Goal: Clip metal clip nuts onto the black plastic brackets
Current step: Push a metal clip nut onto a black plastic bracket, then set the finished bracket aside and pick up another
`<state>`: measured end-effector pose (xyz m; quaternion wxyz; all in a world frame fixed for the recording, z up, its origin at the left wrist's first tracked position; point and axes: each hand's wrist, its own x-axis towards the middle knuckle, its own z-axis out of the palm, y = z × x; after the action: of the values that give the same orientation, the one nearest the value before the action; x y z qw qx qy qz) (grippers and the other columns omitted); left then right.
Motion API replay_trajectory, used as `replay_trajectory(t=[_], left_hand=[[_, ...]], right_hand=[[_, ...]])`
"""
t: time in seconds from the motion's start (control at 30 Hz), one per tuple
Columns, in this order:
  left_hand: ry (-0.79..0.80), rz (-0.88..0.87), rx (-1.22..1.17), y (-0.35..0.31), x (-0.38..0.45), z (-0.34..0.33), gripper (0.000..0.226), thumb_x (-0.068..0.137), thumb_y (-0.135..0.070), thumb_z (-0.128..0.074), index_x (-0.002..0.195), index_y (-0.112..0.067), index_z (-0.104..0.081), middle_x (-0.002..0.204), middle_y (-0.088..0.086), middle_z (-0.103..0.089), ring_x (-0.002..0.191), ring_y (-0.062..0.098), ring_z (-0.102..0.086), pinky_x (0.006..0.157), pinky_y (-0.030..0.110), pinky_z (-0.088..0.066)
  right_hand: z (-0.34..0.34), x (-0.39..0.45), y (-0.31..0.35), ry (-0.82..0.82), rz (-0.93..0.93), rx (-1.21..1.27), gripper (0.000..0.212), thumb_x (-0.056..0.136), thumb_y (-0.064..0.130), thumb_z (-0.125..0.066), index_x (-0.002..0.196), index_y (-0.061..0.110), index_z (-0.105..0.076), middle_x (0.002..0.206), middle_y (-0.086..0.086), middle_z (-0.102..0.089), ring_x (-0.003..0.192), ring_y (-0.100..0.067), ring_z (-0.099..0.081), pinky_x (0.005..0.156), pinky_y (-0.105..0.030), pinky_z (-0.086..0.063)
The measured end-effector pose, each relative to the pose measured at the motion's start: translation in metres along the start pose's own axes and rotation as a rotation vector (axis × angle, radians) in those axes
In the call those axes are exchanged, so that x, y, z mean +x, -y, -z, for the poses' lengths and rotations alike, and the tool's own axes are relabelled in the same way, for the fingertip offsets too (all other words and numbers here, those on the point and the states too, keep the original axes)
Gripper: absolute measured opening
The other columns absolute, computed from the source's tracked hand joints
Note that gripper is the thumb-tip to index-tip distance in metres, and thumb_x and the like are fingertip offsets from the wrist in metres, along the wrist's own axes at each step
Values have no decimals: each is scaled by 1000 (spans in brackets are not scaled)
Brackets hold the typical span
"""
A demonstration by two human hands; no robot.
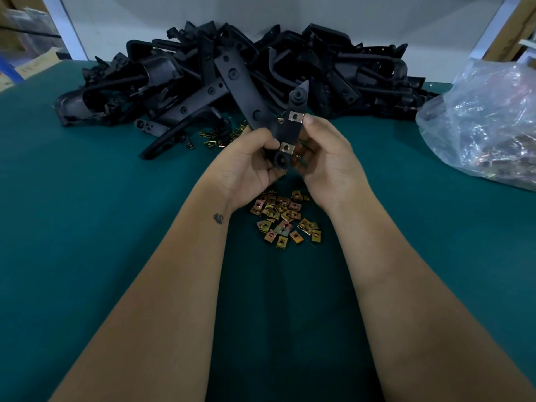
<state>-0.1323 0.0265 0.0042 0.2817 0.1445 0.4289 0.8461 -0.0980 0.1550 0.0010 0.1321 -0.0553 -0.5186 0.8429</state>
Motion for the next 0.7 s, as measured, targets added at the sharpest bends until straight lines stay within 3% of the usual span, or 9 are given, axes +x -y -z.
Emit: replay_trajectory(t=[0.2,0.33,0.47,0.63,0.7], left_hand=[[-28,11,108,1,-1,-1,26,94,2,-39,114,-13,-43,101,4,-57,79,13,-53,63,23,-48],[-40,-22,175,0,-3,-2,27,92,4,-41,108,-17,-46,104,2,-59,82,13,-55,67,25,-48],[-75,-60,249,2,-5,-9,30,90,9,-43,109,-13,-46,108,9,-55,87,18,-54,60,25,-50],[-153,-77,160,22,-3,-49,26,90,7,-49,104,-15,-47,107,8,-60,87,20,-59,64,30,-52],[-180,-80,144,36,-3,-75,22,91,7,-51,101,-13,-48,103,10,-63,87,23,-62,64,32,-53]], right_hand=[[7,-1,3,-6,10,-16,6,91,13,-62,96,12,-64,99,-11,-64,96,-29,-56,87,-41,-46],[11,-5,5,-31,51,-106,3,90,14,-65,89,16,-68,86,-2,-70,82,-19,-62,79,-35,-47],[24,-14,10,-208,46,-61,13,95,17,-60,85,18,-67,76,3,-67,66,-11,-58,68,-24,-48],[46,-41,25,-235,30,42,23,100,35,-50,98,18,-65,80,4,-65,70,-11,-59,70,-25,-46],[49,-56,32,-230,29,18,24,99,33,-52,103,13,-65,94,-8,-66,82,-19,-60,79,-33,-48]])
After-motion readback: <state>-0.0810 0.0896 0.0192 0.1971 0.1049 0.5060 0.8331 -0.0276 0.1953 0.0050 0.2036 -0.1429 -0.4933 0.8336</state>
